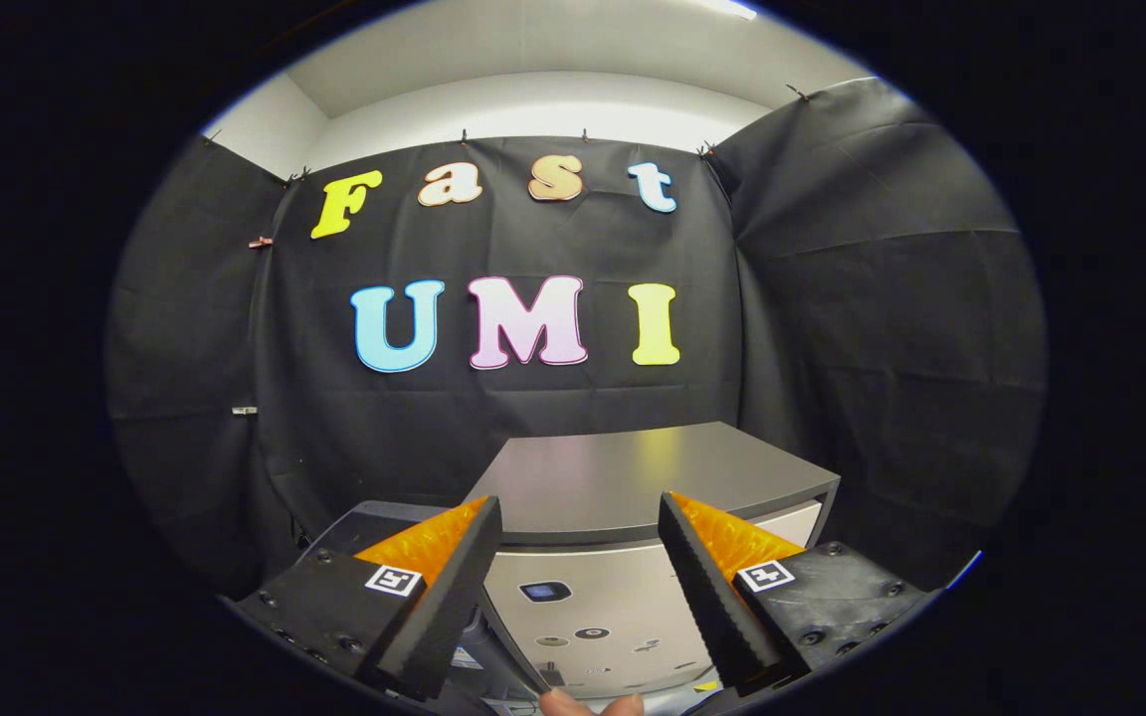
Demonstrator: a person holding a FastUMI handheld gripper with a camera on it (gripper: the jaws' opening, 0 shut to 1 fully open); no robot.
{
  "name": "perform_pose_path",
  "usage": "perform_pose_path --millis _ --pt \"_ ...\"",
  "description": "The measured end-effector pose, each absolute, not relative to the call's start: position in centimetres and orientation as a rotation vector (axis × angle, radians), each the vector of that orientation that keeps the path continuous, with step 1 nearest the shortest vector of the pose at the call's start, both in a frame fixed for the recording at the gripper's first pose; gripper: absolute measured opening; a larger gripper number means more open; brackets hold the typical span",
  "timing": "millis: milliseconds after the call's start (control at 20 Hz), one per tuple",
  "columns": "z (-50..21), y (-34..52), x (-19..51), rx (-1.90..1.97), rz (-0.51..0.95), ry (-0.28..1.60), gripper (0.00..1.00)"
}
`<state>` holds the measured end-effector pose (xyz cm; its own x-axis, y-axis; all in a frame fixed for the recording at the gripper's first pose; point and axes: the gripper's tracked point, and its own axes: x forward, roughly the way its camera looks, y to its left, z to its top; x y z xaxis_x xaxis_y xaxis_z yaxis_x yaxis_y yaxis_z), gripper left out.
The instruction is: Put the clothes into the washing machine and then close the washing machine lid.
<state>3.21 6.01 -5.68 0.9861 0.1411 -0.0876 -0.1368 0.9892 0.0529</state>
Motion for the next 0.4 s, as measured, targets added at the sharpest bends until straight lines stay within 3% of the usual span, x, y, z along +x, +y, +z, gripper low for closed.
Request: perform_pose_path --millis 400 --pt "-5.94 6.41 3.27 0.04 0.146 0.098 0.99"
